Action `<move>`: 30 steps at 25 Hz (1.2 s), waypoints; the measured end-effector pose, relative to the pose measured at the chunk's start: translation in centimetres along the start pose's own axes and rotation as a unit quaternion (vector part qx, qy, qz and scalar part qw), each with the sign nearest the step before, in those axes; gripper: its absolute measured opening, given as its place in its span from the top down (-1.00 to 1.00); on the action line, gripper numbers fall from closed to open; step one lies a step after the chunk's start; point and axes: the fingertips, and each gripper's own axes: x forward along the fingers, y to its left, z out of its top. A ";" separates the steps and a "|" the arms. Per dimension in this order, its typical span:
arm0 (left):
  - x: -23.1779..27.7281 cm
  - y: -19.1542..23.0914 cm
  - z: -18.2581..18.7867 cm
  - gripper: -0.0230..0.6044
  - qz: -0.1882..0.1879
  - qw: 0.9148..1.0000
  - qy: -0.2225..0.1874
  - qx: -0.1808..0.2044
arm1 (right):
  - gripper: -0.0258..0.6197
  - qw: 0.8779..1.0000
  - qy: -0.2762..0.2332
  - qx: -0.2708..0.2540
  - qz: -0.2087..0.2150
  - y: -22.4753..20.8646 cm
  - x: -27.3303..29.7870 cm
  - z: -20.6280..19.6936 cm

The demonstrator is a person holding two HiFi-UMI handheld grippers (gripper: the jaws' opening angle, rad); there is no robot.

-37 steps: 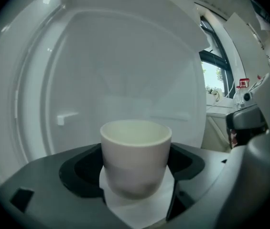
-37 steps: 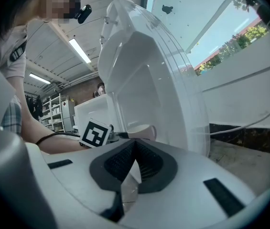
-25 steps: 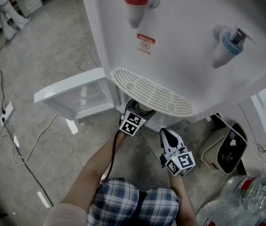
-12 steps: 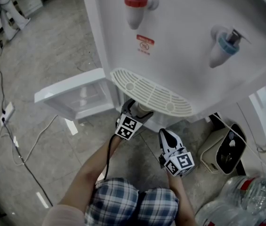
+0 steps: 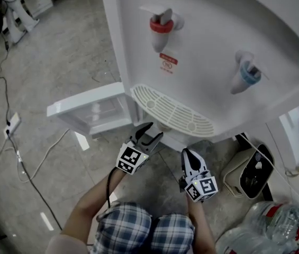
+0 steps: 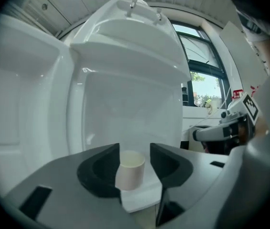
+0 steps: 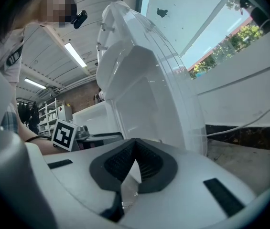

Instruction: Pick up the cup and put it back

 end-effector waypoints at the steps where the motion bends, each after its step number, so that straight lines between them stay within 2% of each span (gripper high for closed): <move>1: -0.9 0.1 0.5 0.30 0.006 1.000 0.003 -0.004 | 0.87 1.000 0.000 0.003 -0.005 0.3 -0.4 0.5; 2: -1.8 0.2 0.9 0.47 0.011 1.000 0.008 -0.007 | 0.87 1.000 0.000 0.006 -0.010 0.6 -0.8 1.1; 5: -5.0 0.0 3.6 0.65 0.025 0.999 0.018 -0.017 | 0.87 1.000 0.012 0.005 -0.019 2.2 -2.2 3.2; 8: -8.0 -0.8 7.1 0.78 0.038 0.998 0.029 -0.032 | 0.87 0.999 0.027 0.010 -0.032 3.8 -4.1 5.9; 11: -10.6 -2.1 12.5 0.84 0.039 0.998 0.038 -0.029 | 0.87 0.998 0.035 0.008 -0.049 5.4 -5.9 10.5; 16: -14.8 -4.3 22.6 0.85 0.027 0.998 0.043 -0.026 | 0.87 0.995 0.026 0.027 -0.094 7.0 -9.7 20.6; 24: -20.1 -5.7 39.9 0.85 0.048 0.998 0.035 -0.031 | 0.87 0.992 0.006 0.023 -0.124 10.5 -14.2 38.3; 30: -21.5 -5.5 55.2 0.85 0.045 0.999 0.005 0.024 | 0.87 0.990 -0.049 0.004 -0.131 12.5 -16.1 53.0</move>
